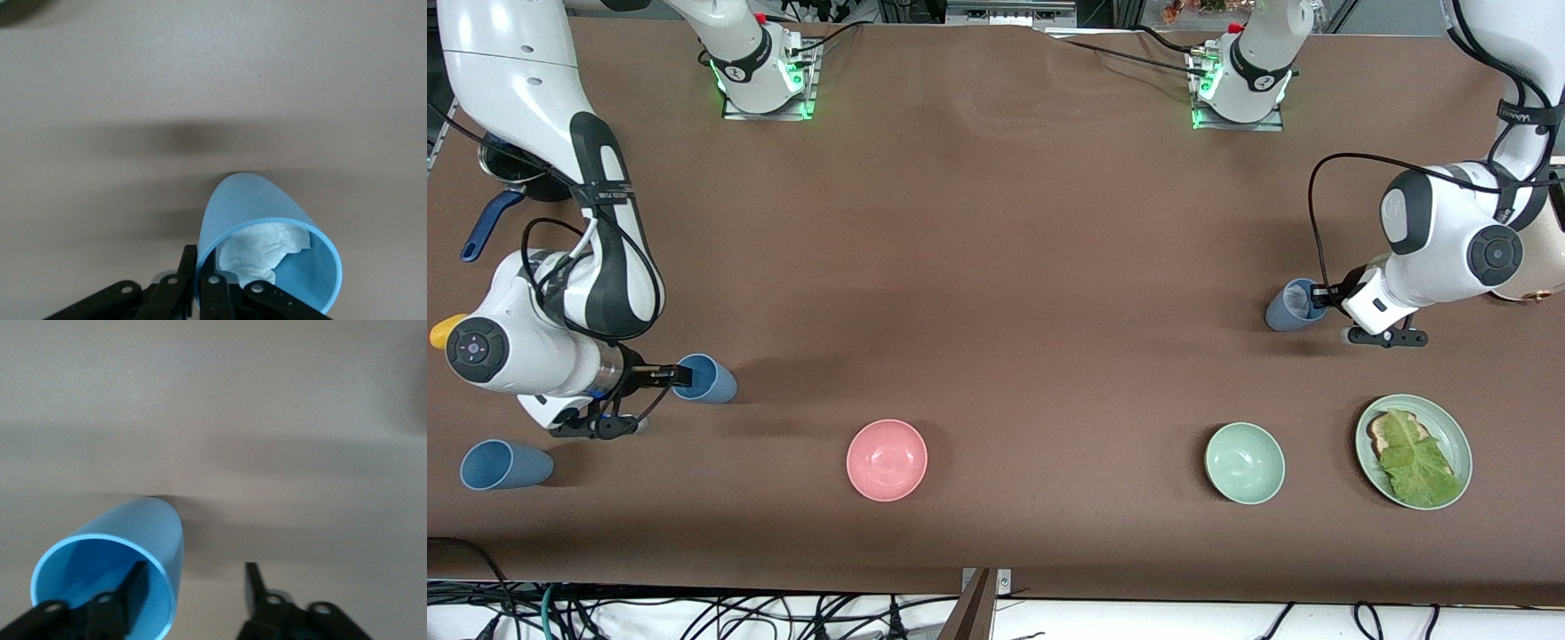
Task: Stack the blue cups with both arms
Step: 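Carry the tissue-filled cup to the table middle with the left gripper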
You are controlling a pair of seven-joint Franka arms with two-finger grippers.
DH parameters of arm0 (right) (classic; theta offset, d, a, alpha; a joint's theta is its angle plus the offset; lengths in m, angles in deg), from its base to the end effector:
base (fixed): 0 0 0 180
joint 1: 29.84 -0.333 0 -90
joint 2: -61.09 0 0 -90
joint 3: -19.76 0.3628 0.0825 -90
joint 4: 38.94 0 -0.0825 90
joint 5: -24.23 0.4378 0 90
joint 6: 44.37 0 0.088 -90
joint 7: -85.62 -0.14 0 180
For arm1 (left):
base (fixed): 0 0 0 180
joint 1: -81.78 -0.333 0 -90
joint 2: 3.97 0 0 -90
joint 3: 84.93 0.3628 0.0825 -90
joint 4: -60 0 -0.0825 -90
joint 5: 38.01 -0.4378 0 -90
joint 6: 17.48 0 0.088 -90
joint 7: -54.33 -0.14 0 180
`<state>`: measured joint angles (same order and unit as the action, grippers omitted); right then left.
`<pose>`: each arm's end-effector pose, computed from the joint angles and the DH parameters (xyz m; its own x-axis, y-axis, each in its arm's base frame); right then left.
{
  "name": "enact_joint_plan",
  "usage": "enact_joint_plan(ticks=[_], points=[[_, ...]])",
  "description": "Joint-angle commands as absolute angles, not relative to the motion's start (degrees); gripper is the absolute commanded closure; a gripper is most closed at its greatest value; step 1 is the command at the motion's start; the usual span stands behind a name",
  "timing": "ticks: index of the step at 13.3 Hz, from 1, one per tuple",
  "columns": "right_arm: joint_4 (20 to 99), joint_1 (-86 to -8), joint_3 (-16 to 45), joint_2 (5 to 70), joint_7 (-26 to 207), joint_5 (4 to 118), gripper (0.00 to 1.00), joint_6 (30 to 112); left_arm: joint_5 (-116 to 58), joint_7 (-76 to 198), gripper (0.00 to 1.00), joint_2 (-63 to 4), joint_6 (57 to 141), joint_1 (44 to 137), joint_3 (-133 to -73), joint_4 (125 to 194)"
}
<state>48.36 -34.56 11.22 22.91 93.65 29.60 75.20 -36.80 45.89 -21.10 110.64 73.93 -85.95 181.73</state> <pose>0.7668 -0.0285 0.2361 0.9941 0.0500 -0.0959 0.0504 -0.9987 0.0018 0.5922 0.0696 0.2261 0.9832 -0.0172 -0.1816 -0.0089 -0.9989 0.0463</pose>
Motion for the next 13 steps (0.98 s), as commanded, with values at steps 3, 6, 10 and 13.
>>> enact_joint_plan(ticks=[3,6,10,13], points=[[47.72,-34.14,11.58,22.16,94.59,30.82,0.97,74.73,-35.47,57.20,1.00,-20.67,105.41,74.66,-90.98,176.64],[47.20,-34.14,11.58,22.24,93.71,33.53,1.00,74.29,-35.47,70.81,1.00,-20.06,103.20,74.66,-98.00,174.71],[41.95,-34.41,11.58,22.33,92.40,33.11,1.00,67.01,-35.47,90.41,1.00,-20.67,103.20,75.09,-108.38,171.37],[35.62,-34.93,11.58,22.59,92.22,32.92,1.00,59.02,-35.55,100.45,1.00,-21.98,105.30,78.59,-111.39,170.22]])
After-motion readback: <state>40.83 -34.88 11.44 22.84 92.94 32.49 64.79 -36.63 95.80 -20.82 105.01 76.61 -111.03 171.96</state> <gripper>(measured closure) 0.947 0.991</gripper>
